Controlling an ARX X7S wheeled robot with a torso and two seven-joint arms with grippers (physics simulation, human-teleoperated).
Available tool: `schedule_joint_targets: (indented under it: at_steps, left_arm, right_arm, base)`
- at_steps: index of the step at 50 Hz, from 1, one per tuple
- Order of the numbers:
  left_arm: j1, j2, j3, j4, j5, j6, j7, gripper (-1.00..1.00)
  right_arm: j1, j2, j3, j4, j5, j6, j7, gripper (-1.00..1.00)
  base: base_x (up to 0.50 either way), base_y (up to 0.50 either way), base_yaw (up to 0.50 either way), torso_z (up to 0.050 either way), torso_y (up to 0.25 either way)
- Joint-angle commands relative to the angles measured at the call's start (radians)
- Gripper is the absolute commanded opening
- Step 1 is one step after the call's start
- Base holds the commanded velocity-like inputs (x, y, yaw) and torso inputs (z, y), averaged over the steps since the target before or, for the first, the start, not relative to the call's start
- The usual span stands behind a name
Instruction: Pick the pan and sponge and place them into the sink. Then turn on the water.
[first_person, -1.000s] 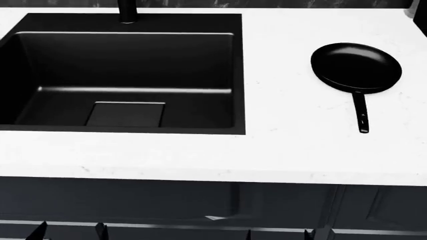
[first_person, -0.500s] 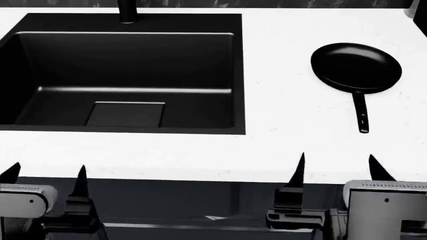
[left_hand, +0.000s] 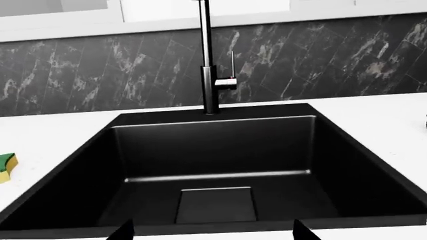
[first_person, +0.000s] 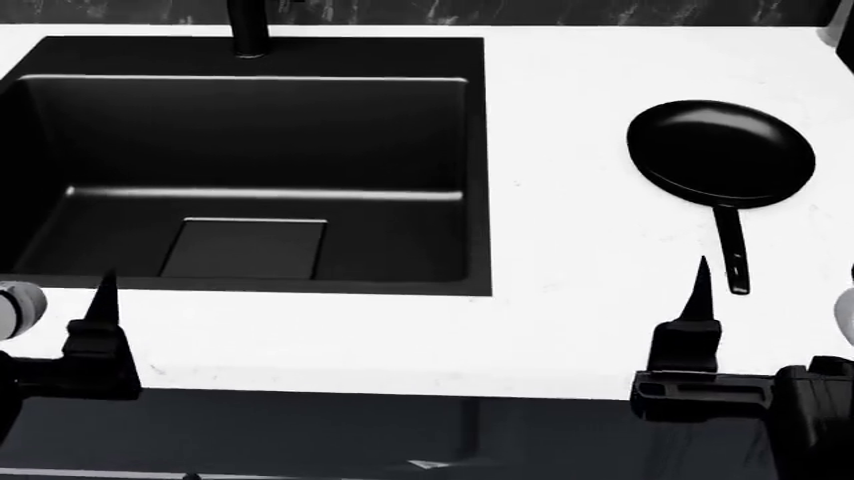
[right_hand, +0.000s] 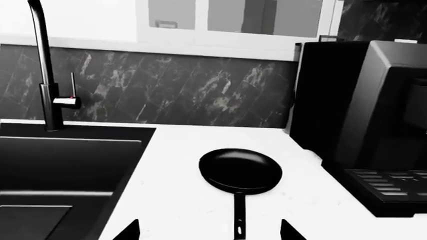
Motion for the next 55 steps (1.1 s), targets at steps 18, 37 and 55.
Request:
schedule_joint_targets:
  at_steps: [18, 37, 55]
  left_arm:
    - [-0.017, -0.027, -0.021, -0.002, -0.02, -0.031, -0.002, 1.0]
    - [-0.046, -0.059, -0.038, 0.003, -0.032, -0.055, 0.0, 1.0]
    - [-0.019, -0.062, -0.032, -0.019, -0.035, -0.033, 0.006, 1.0]
  right_arm:
    - [-0.046, 0.033, 0.091, -0.01, 0.041, 0.052, -0.009, 1.0]
    - [-0.007, 0.06, 0.096, -0.026, 0.075, 0.139, 0.016, 1.0]
    - [0.058, 0.056, 0.116, 0.106, 0.229, 0.424, 0.225, 1.0]
  base:
    - [0.47, -0.09, 0.0, 0.0, 0.0]
    - [0.44, -0.03, 0.0, 0.0, 0.001]
    - [0.03, 0.0, 0.0, 0.0, 0.0]
